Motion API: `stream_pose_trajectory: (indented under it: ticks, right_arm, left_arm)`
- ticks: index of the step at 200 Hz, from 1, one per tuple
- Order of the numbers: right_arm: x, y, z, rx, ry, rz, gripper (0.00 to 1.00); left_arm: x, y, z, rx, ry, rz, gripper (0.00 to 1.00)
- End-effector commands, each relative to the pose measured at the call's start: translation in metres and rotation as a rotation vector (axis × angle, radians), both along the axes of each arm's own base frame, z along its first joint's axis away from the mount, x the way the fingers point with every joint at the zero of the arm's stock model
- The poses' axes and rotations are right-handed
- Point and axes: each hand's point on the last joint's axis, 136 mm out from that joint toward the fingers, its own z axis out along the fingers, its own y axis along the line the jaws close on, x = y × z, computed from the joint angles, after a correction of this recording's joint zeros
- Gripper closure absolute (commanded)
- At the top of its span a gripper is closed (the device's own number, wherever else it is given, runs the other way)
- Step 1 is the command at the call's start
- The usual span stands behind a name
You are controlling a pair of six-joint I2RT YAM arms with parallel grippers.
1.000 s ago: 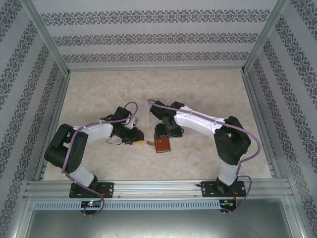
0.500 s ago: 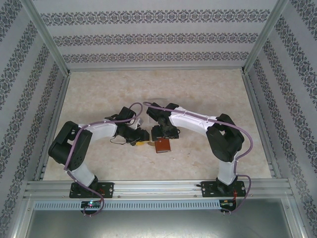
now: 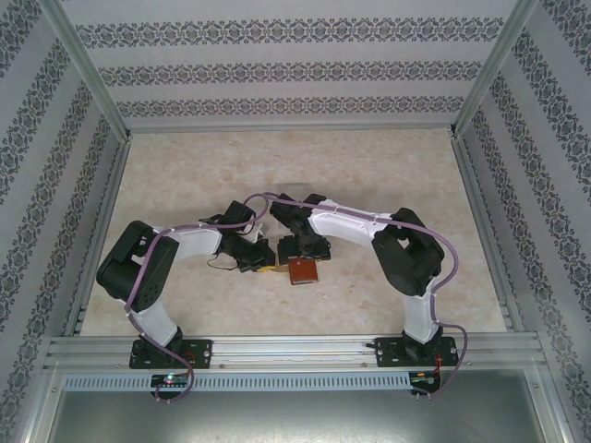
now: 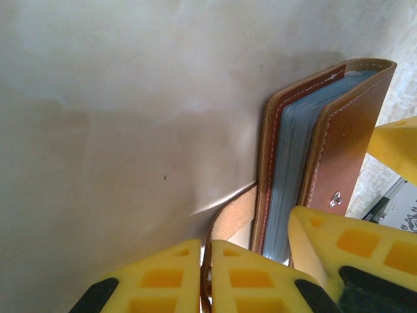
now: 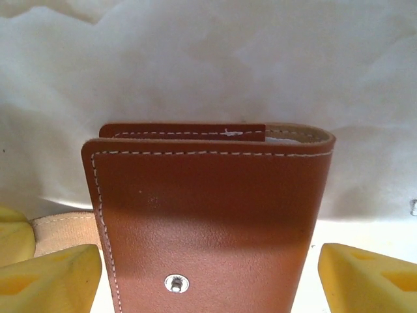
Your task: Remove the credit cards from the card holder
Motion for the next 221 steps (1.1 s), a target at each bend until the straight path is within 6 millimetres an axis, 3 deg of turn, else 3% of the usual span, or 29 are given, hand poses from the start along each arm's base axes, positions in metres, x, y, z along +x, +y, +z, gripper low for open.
stream_pose_trajectory:
  ticks: [1,30,151,221]
  right_arm:
    - [0.001,0.004,-0.004,-0.021,0.0,0.01,0.13]
    - [0.0,0.002,-0.007,-0.032,0.008,0.009,0.13]
    - [0.0,-0.019,0.027,-0.042,-0.057,-0.003,0.19]
    - [-0.002,-0.043,0.033,-0.041,-0.058,-0.026,0.37]
  left_arm:
    - [-0.004,-0.004,0.0,-0.02,-0.008,-0.014,0.91]
    - [-0.004,-0.003,0.001,-0.019,-0.01,-0.013,0.91]
    - [-0.003,0.003,0.0,0.021,-0.021,0.003,0.92]
    - [-0.001,0.005,0.002,0.038,-0.026,0.011,0.92]
